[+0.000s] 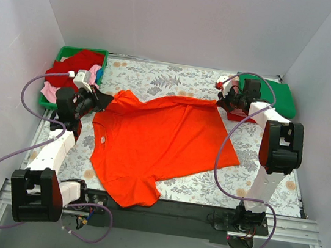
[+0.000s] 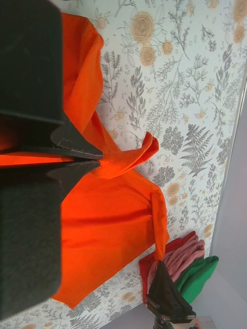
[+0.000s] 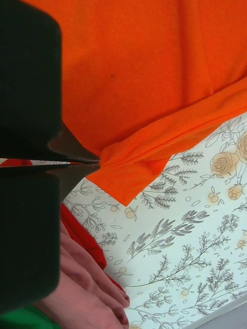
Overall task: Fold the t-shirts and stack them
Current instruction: Fold the tshirt
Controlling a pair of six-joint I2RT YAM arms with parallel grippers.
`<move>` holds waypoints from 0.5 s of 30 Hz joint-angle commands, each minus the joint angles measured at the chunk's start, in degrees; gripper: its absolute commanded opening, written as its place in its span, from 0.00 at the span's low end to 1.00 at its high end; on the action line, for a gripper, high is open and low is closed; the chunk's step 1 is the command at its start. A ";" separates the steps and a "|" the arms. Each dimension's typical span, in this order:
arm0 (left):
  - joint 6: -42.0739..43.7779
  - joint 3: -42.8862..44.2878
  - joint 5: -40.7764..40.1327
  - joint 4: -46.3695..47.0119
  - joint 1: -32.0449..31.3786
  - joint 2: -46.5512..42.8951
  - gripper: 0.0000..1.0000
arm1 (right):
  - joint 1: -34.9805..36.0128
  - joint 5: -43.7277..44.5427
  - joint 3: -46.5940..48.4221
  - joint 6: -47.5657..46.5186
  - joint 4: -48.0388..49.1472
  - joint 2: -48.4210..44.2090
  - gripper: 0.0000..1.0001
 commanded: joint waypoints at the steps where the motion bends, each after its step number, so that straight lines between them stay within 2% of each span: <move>1: -0.91 -1.07 -2.82 -5.00 0.11 -4.03 0.00 | -0.55 0.79 -0.05 -0.54 1.14 -1.67 0.01; 9: -1.96 -2.56 -8.70 -9.05 0.11 -6.94 0.00 | -0.64 4.57 2.41 1.57 1.93 0.18 0.01; 15: -1.96 -2.04 -9.15 -9.67 0.11 -7.38 0.00 | -0.64 7.12 5.40 4.64 3.25 2.46 0.01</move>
